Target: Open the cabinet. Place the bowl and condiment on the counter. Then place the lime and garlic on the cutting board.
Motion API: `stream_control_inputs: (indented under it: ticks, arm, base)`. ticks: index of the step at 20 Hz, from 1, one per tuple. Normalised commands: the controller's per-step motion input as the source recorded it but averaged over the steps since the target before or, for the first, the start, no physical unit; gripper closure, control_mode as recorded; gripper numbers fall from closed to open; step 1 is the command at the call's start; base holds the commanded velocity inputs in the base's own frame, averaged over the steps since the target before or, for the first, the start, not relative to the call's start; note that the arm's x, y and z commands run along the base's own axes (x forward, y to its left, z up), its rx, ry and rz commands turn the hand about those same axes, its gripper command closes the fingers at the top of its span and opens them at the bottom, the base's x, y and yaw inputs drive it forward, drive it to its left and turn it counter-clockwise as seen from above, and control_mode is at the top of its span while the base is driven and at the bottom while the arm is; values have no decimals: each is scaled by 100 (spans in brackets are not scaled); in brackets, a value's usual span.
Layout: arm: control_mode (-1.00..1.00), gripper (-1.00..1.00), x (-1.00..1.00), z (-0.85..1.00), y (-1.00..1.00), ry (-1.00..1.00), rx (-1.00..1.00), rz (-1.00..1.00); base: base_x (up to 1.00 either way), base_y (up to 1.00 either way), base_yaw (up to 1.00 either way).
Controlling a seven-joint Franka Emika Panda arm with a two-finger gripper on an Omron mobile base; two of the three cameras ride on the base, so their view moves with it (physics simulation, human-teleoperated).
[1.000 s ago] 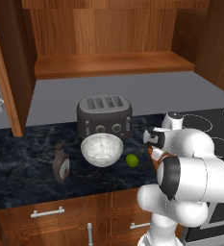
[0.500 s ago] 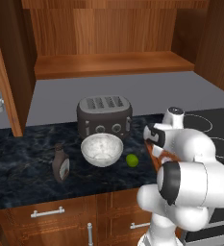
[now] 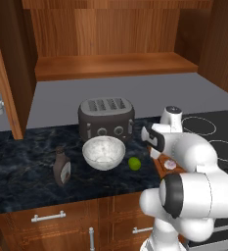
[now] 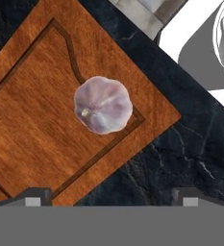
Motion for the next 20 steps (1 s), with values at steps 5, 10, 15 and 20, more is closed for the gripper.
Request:
stream_control_inputs:
  ticks: [5,10,15,20]
  arm:
    - [-100,-100,-3,0,33,3,0,-3]
    - [-100,-100,-5,0,30,5,3,-4]
    - [-100,-100,-6,0,29,5,4,-3]
    - [-100,-100,-6,0,30,2,2,-3]
  base:
    - [0,0,0]
    - [0,0,0]
    - [0,0,0]
    - [0,0,0]
